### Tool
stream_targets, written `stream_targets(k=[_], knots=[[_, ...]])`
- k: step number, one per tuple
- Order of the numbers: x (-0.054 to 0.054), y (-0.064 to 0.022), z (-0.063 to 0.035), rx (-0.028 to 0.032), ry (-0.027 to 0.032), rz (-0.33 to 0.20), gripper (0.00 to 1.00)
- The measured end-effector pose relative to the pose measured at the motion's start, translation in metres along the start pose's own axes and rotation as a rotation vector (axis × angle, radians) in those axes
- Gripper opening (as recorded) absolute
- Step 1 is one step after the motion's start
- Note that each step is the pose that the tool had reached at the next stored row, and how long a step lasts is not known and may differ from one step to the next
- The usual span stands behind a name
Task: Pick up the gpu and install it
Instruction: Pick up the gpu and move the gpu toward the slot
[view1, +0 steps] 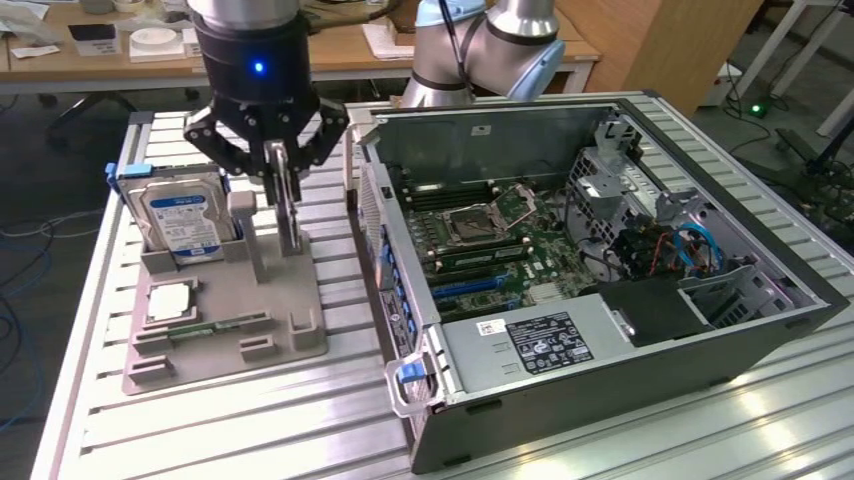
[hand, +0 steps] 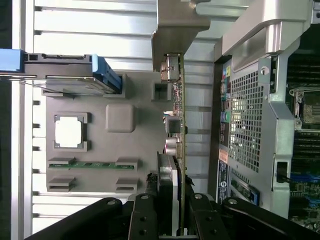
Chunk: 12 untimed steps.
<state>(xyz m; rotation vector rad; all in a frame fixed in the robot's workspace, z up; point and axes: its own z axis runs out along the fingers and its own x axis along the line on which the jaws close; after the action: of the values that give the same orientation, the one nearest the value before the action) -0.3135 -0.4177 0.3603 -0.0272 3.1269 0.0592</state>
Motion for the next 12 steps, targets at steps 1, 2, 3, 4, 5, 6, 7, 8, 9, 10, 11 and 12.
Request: stream_targets(k=[1, 2, 3, 4, 5, 6, 7, 8, 9, 10, 11, 12], knots=[[0.000, 0.0001, -0.0036, 0.0001, 0.0001, 0.000, 0.28], [0.000, 0.0002, -0.0075, 0.0000, 0.0000, 0.000, 0.28], [0.000, 0.0003, -0.0111, 0.0001, 0.0001, 0.000, 0.28], [0.000, 0.0004, -0.0147, 0.0000, 0.0000, 0.000, 0.28], [0.000, 0.0005, -0.0183, 0.0000, 0.0000, 0.000, 0.28], [0.000, 0.0006, -0.0220, 0.0001, 0.0001, 0.000, 0.28], [0.000, 0.0007, -0.0256, 0.0000, 0.0001, 0.000, 0.28], [0.000, 0.0009, -0.0296, 0.0000, 0.0000, 0.000, 0.28], [0.000, 0.0010, -0.0330, 0.0000, 0.0000, 0.000, 0.28], [-0.001, 0.0012, -0.0370, 0.0000, 0.0000, 0.000, 0.28], [-0.001, 0.0013, -0.0408, 0.0001, 0.0001, 0.000, 0.28], [-0.001, 0.0014, -0.0444, 0.0001, 0.0000, 0.000, 0.28]])
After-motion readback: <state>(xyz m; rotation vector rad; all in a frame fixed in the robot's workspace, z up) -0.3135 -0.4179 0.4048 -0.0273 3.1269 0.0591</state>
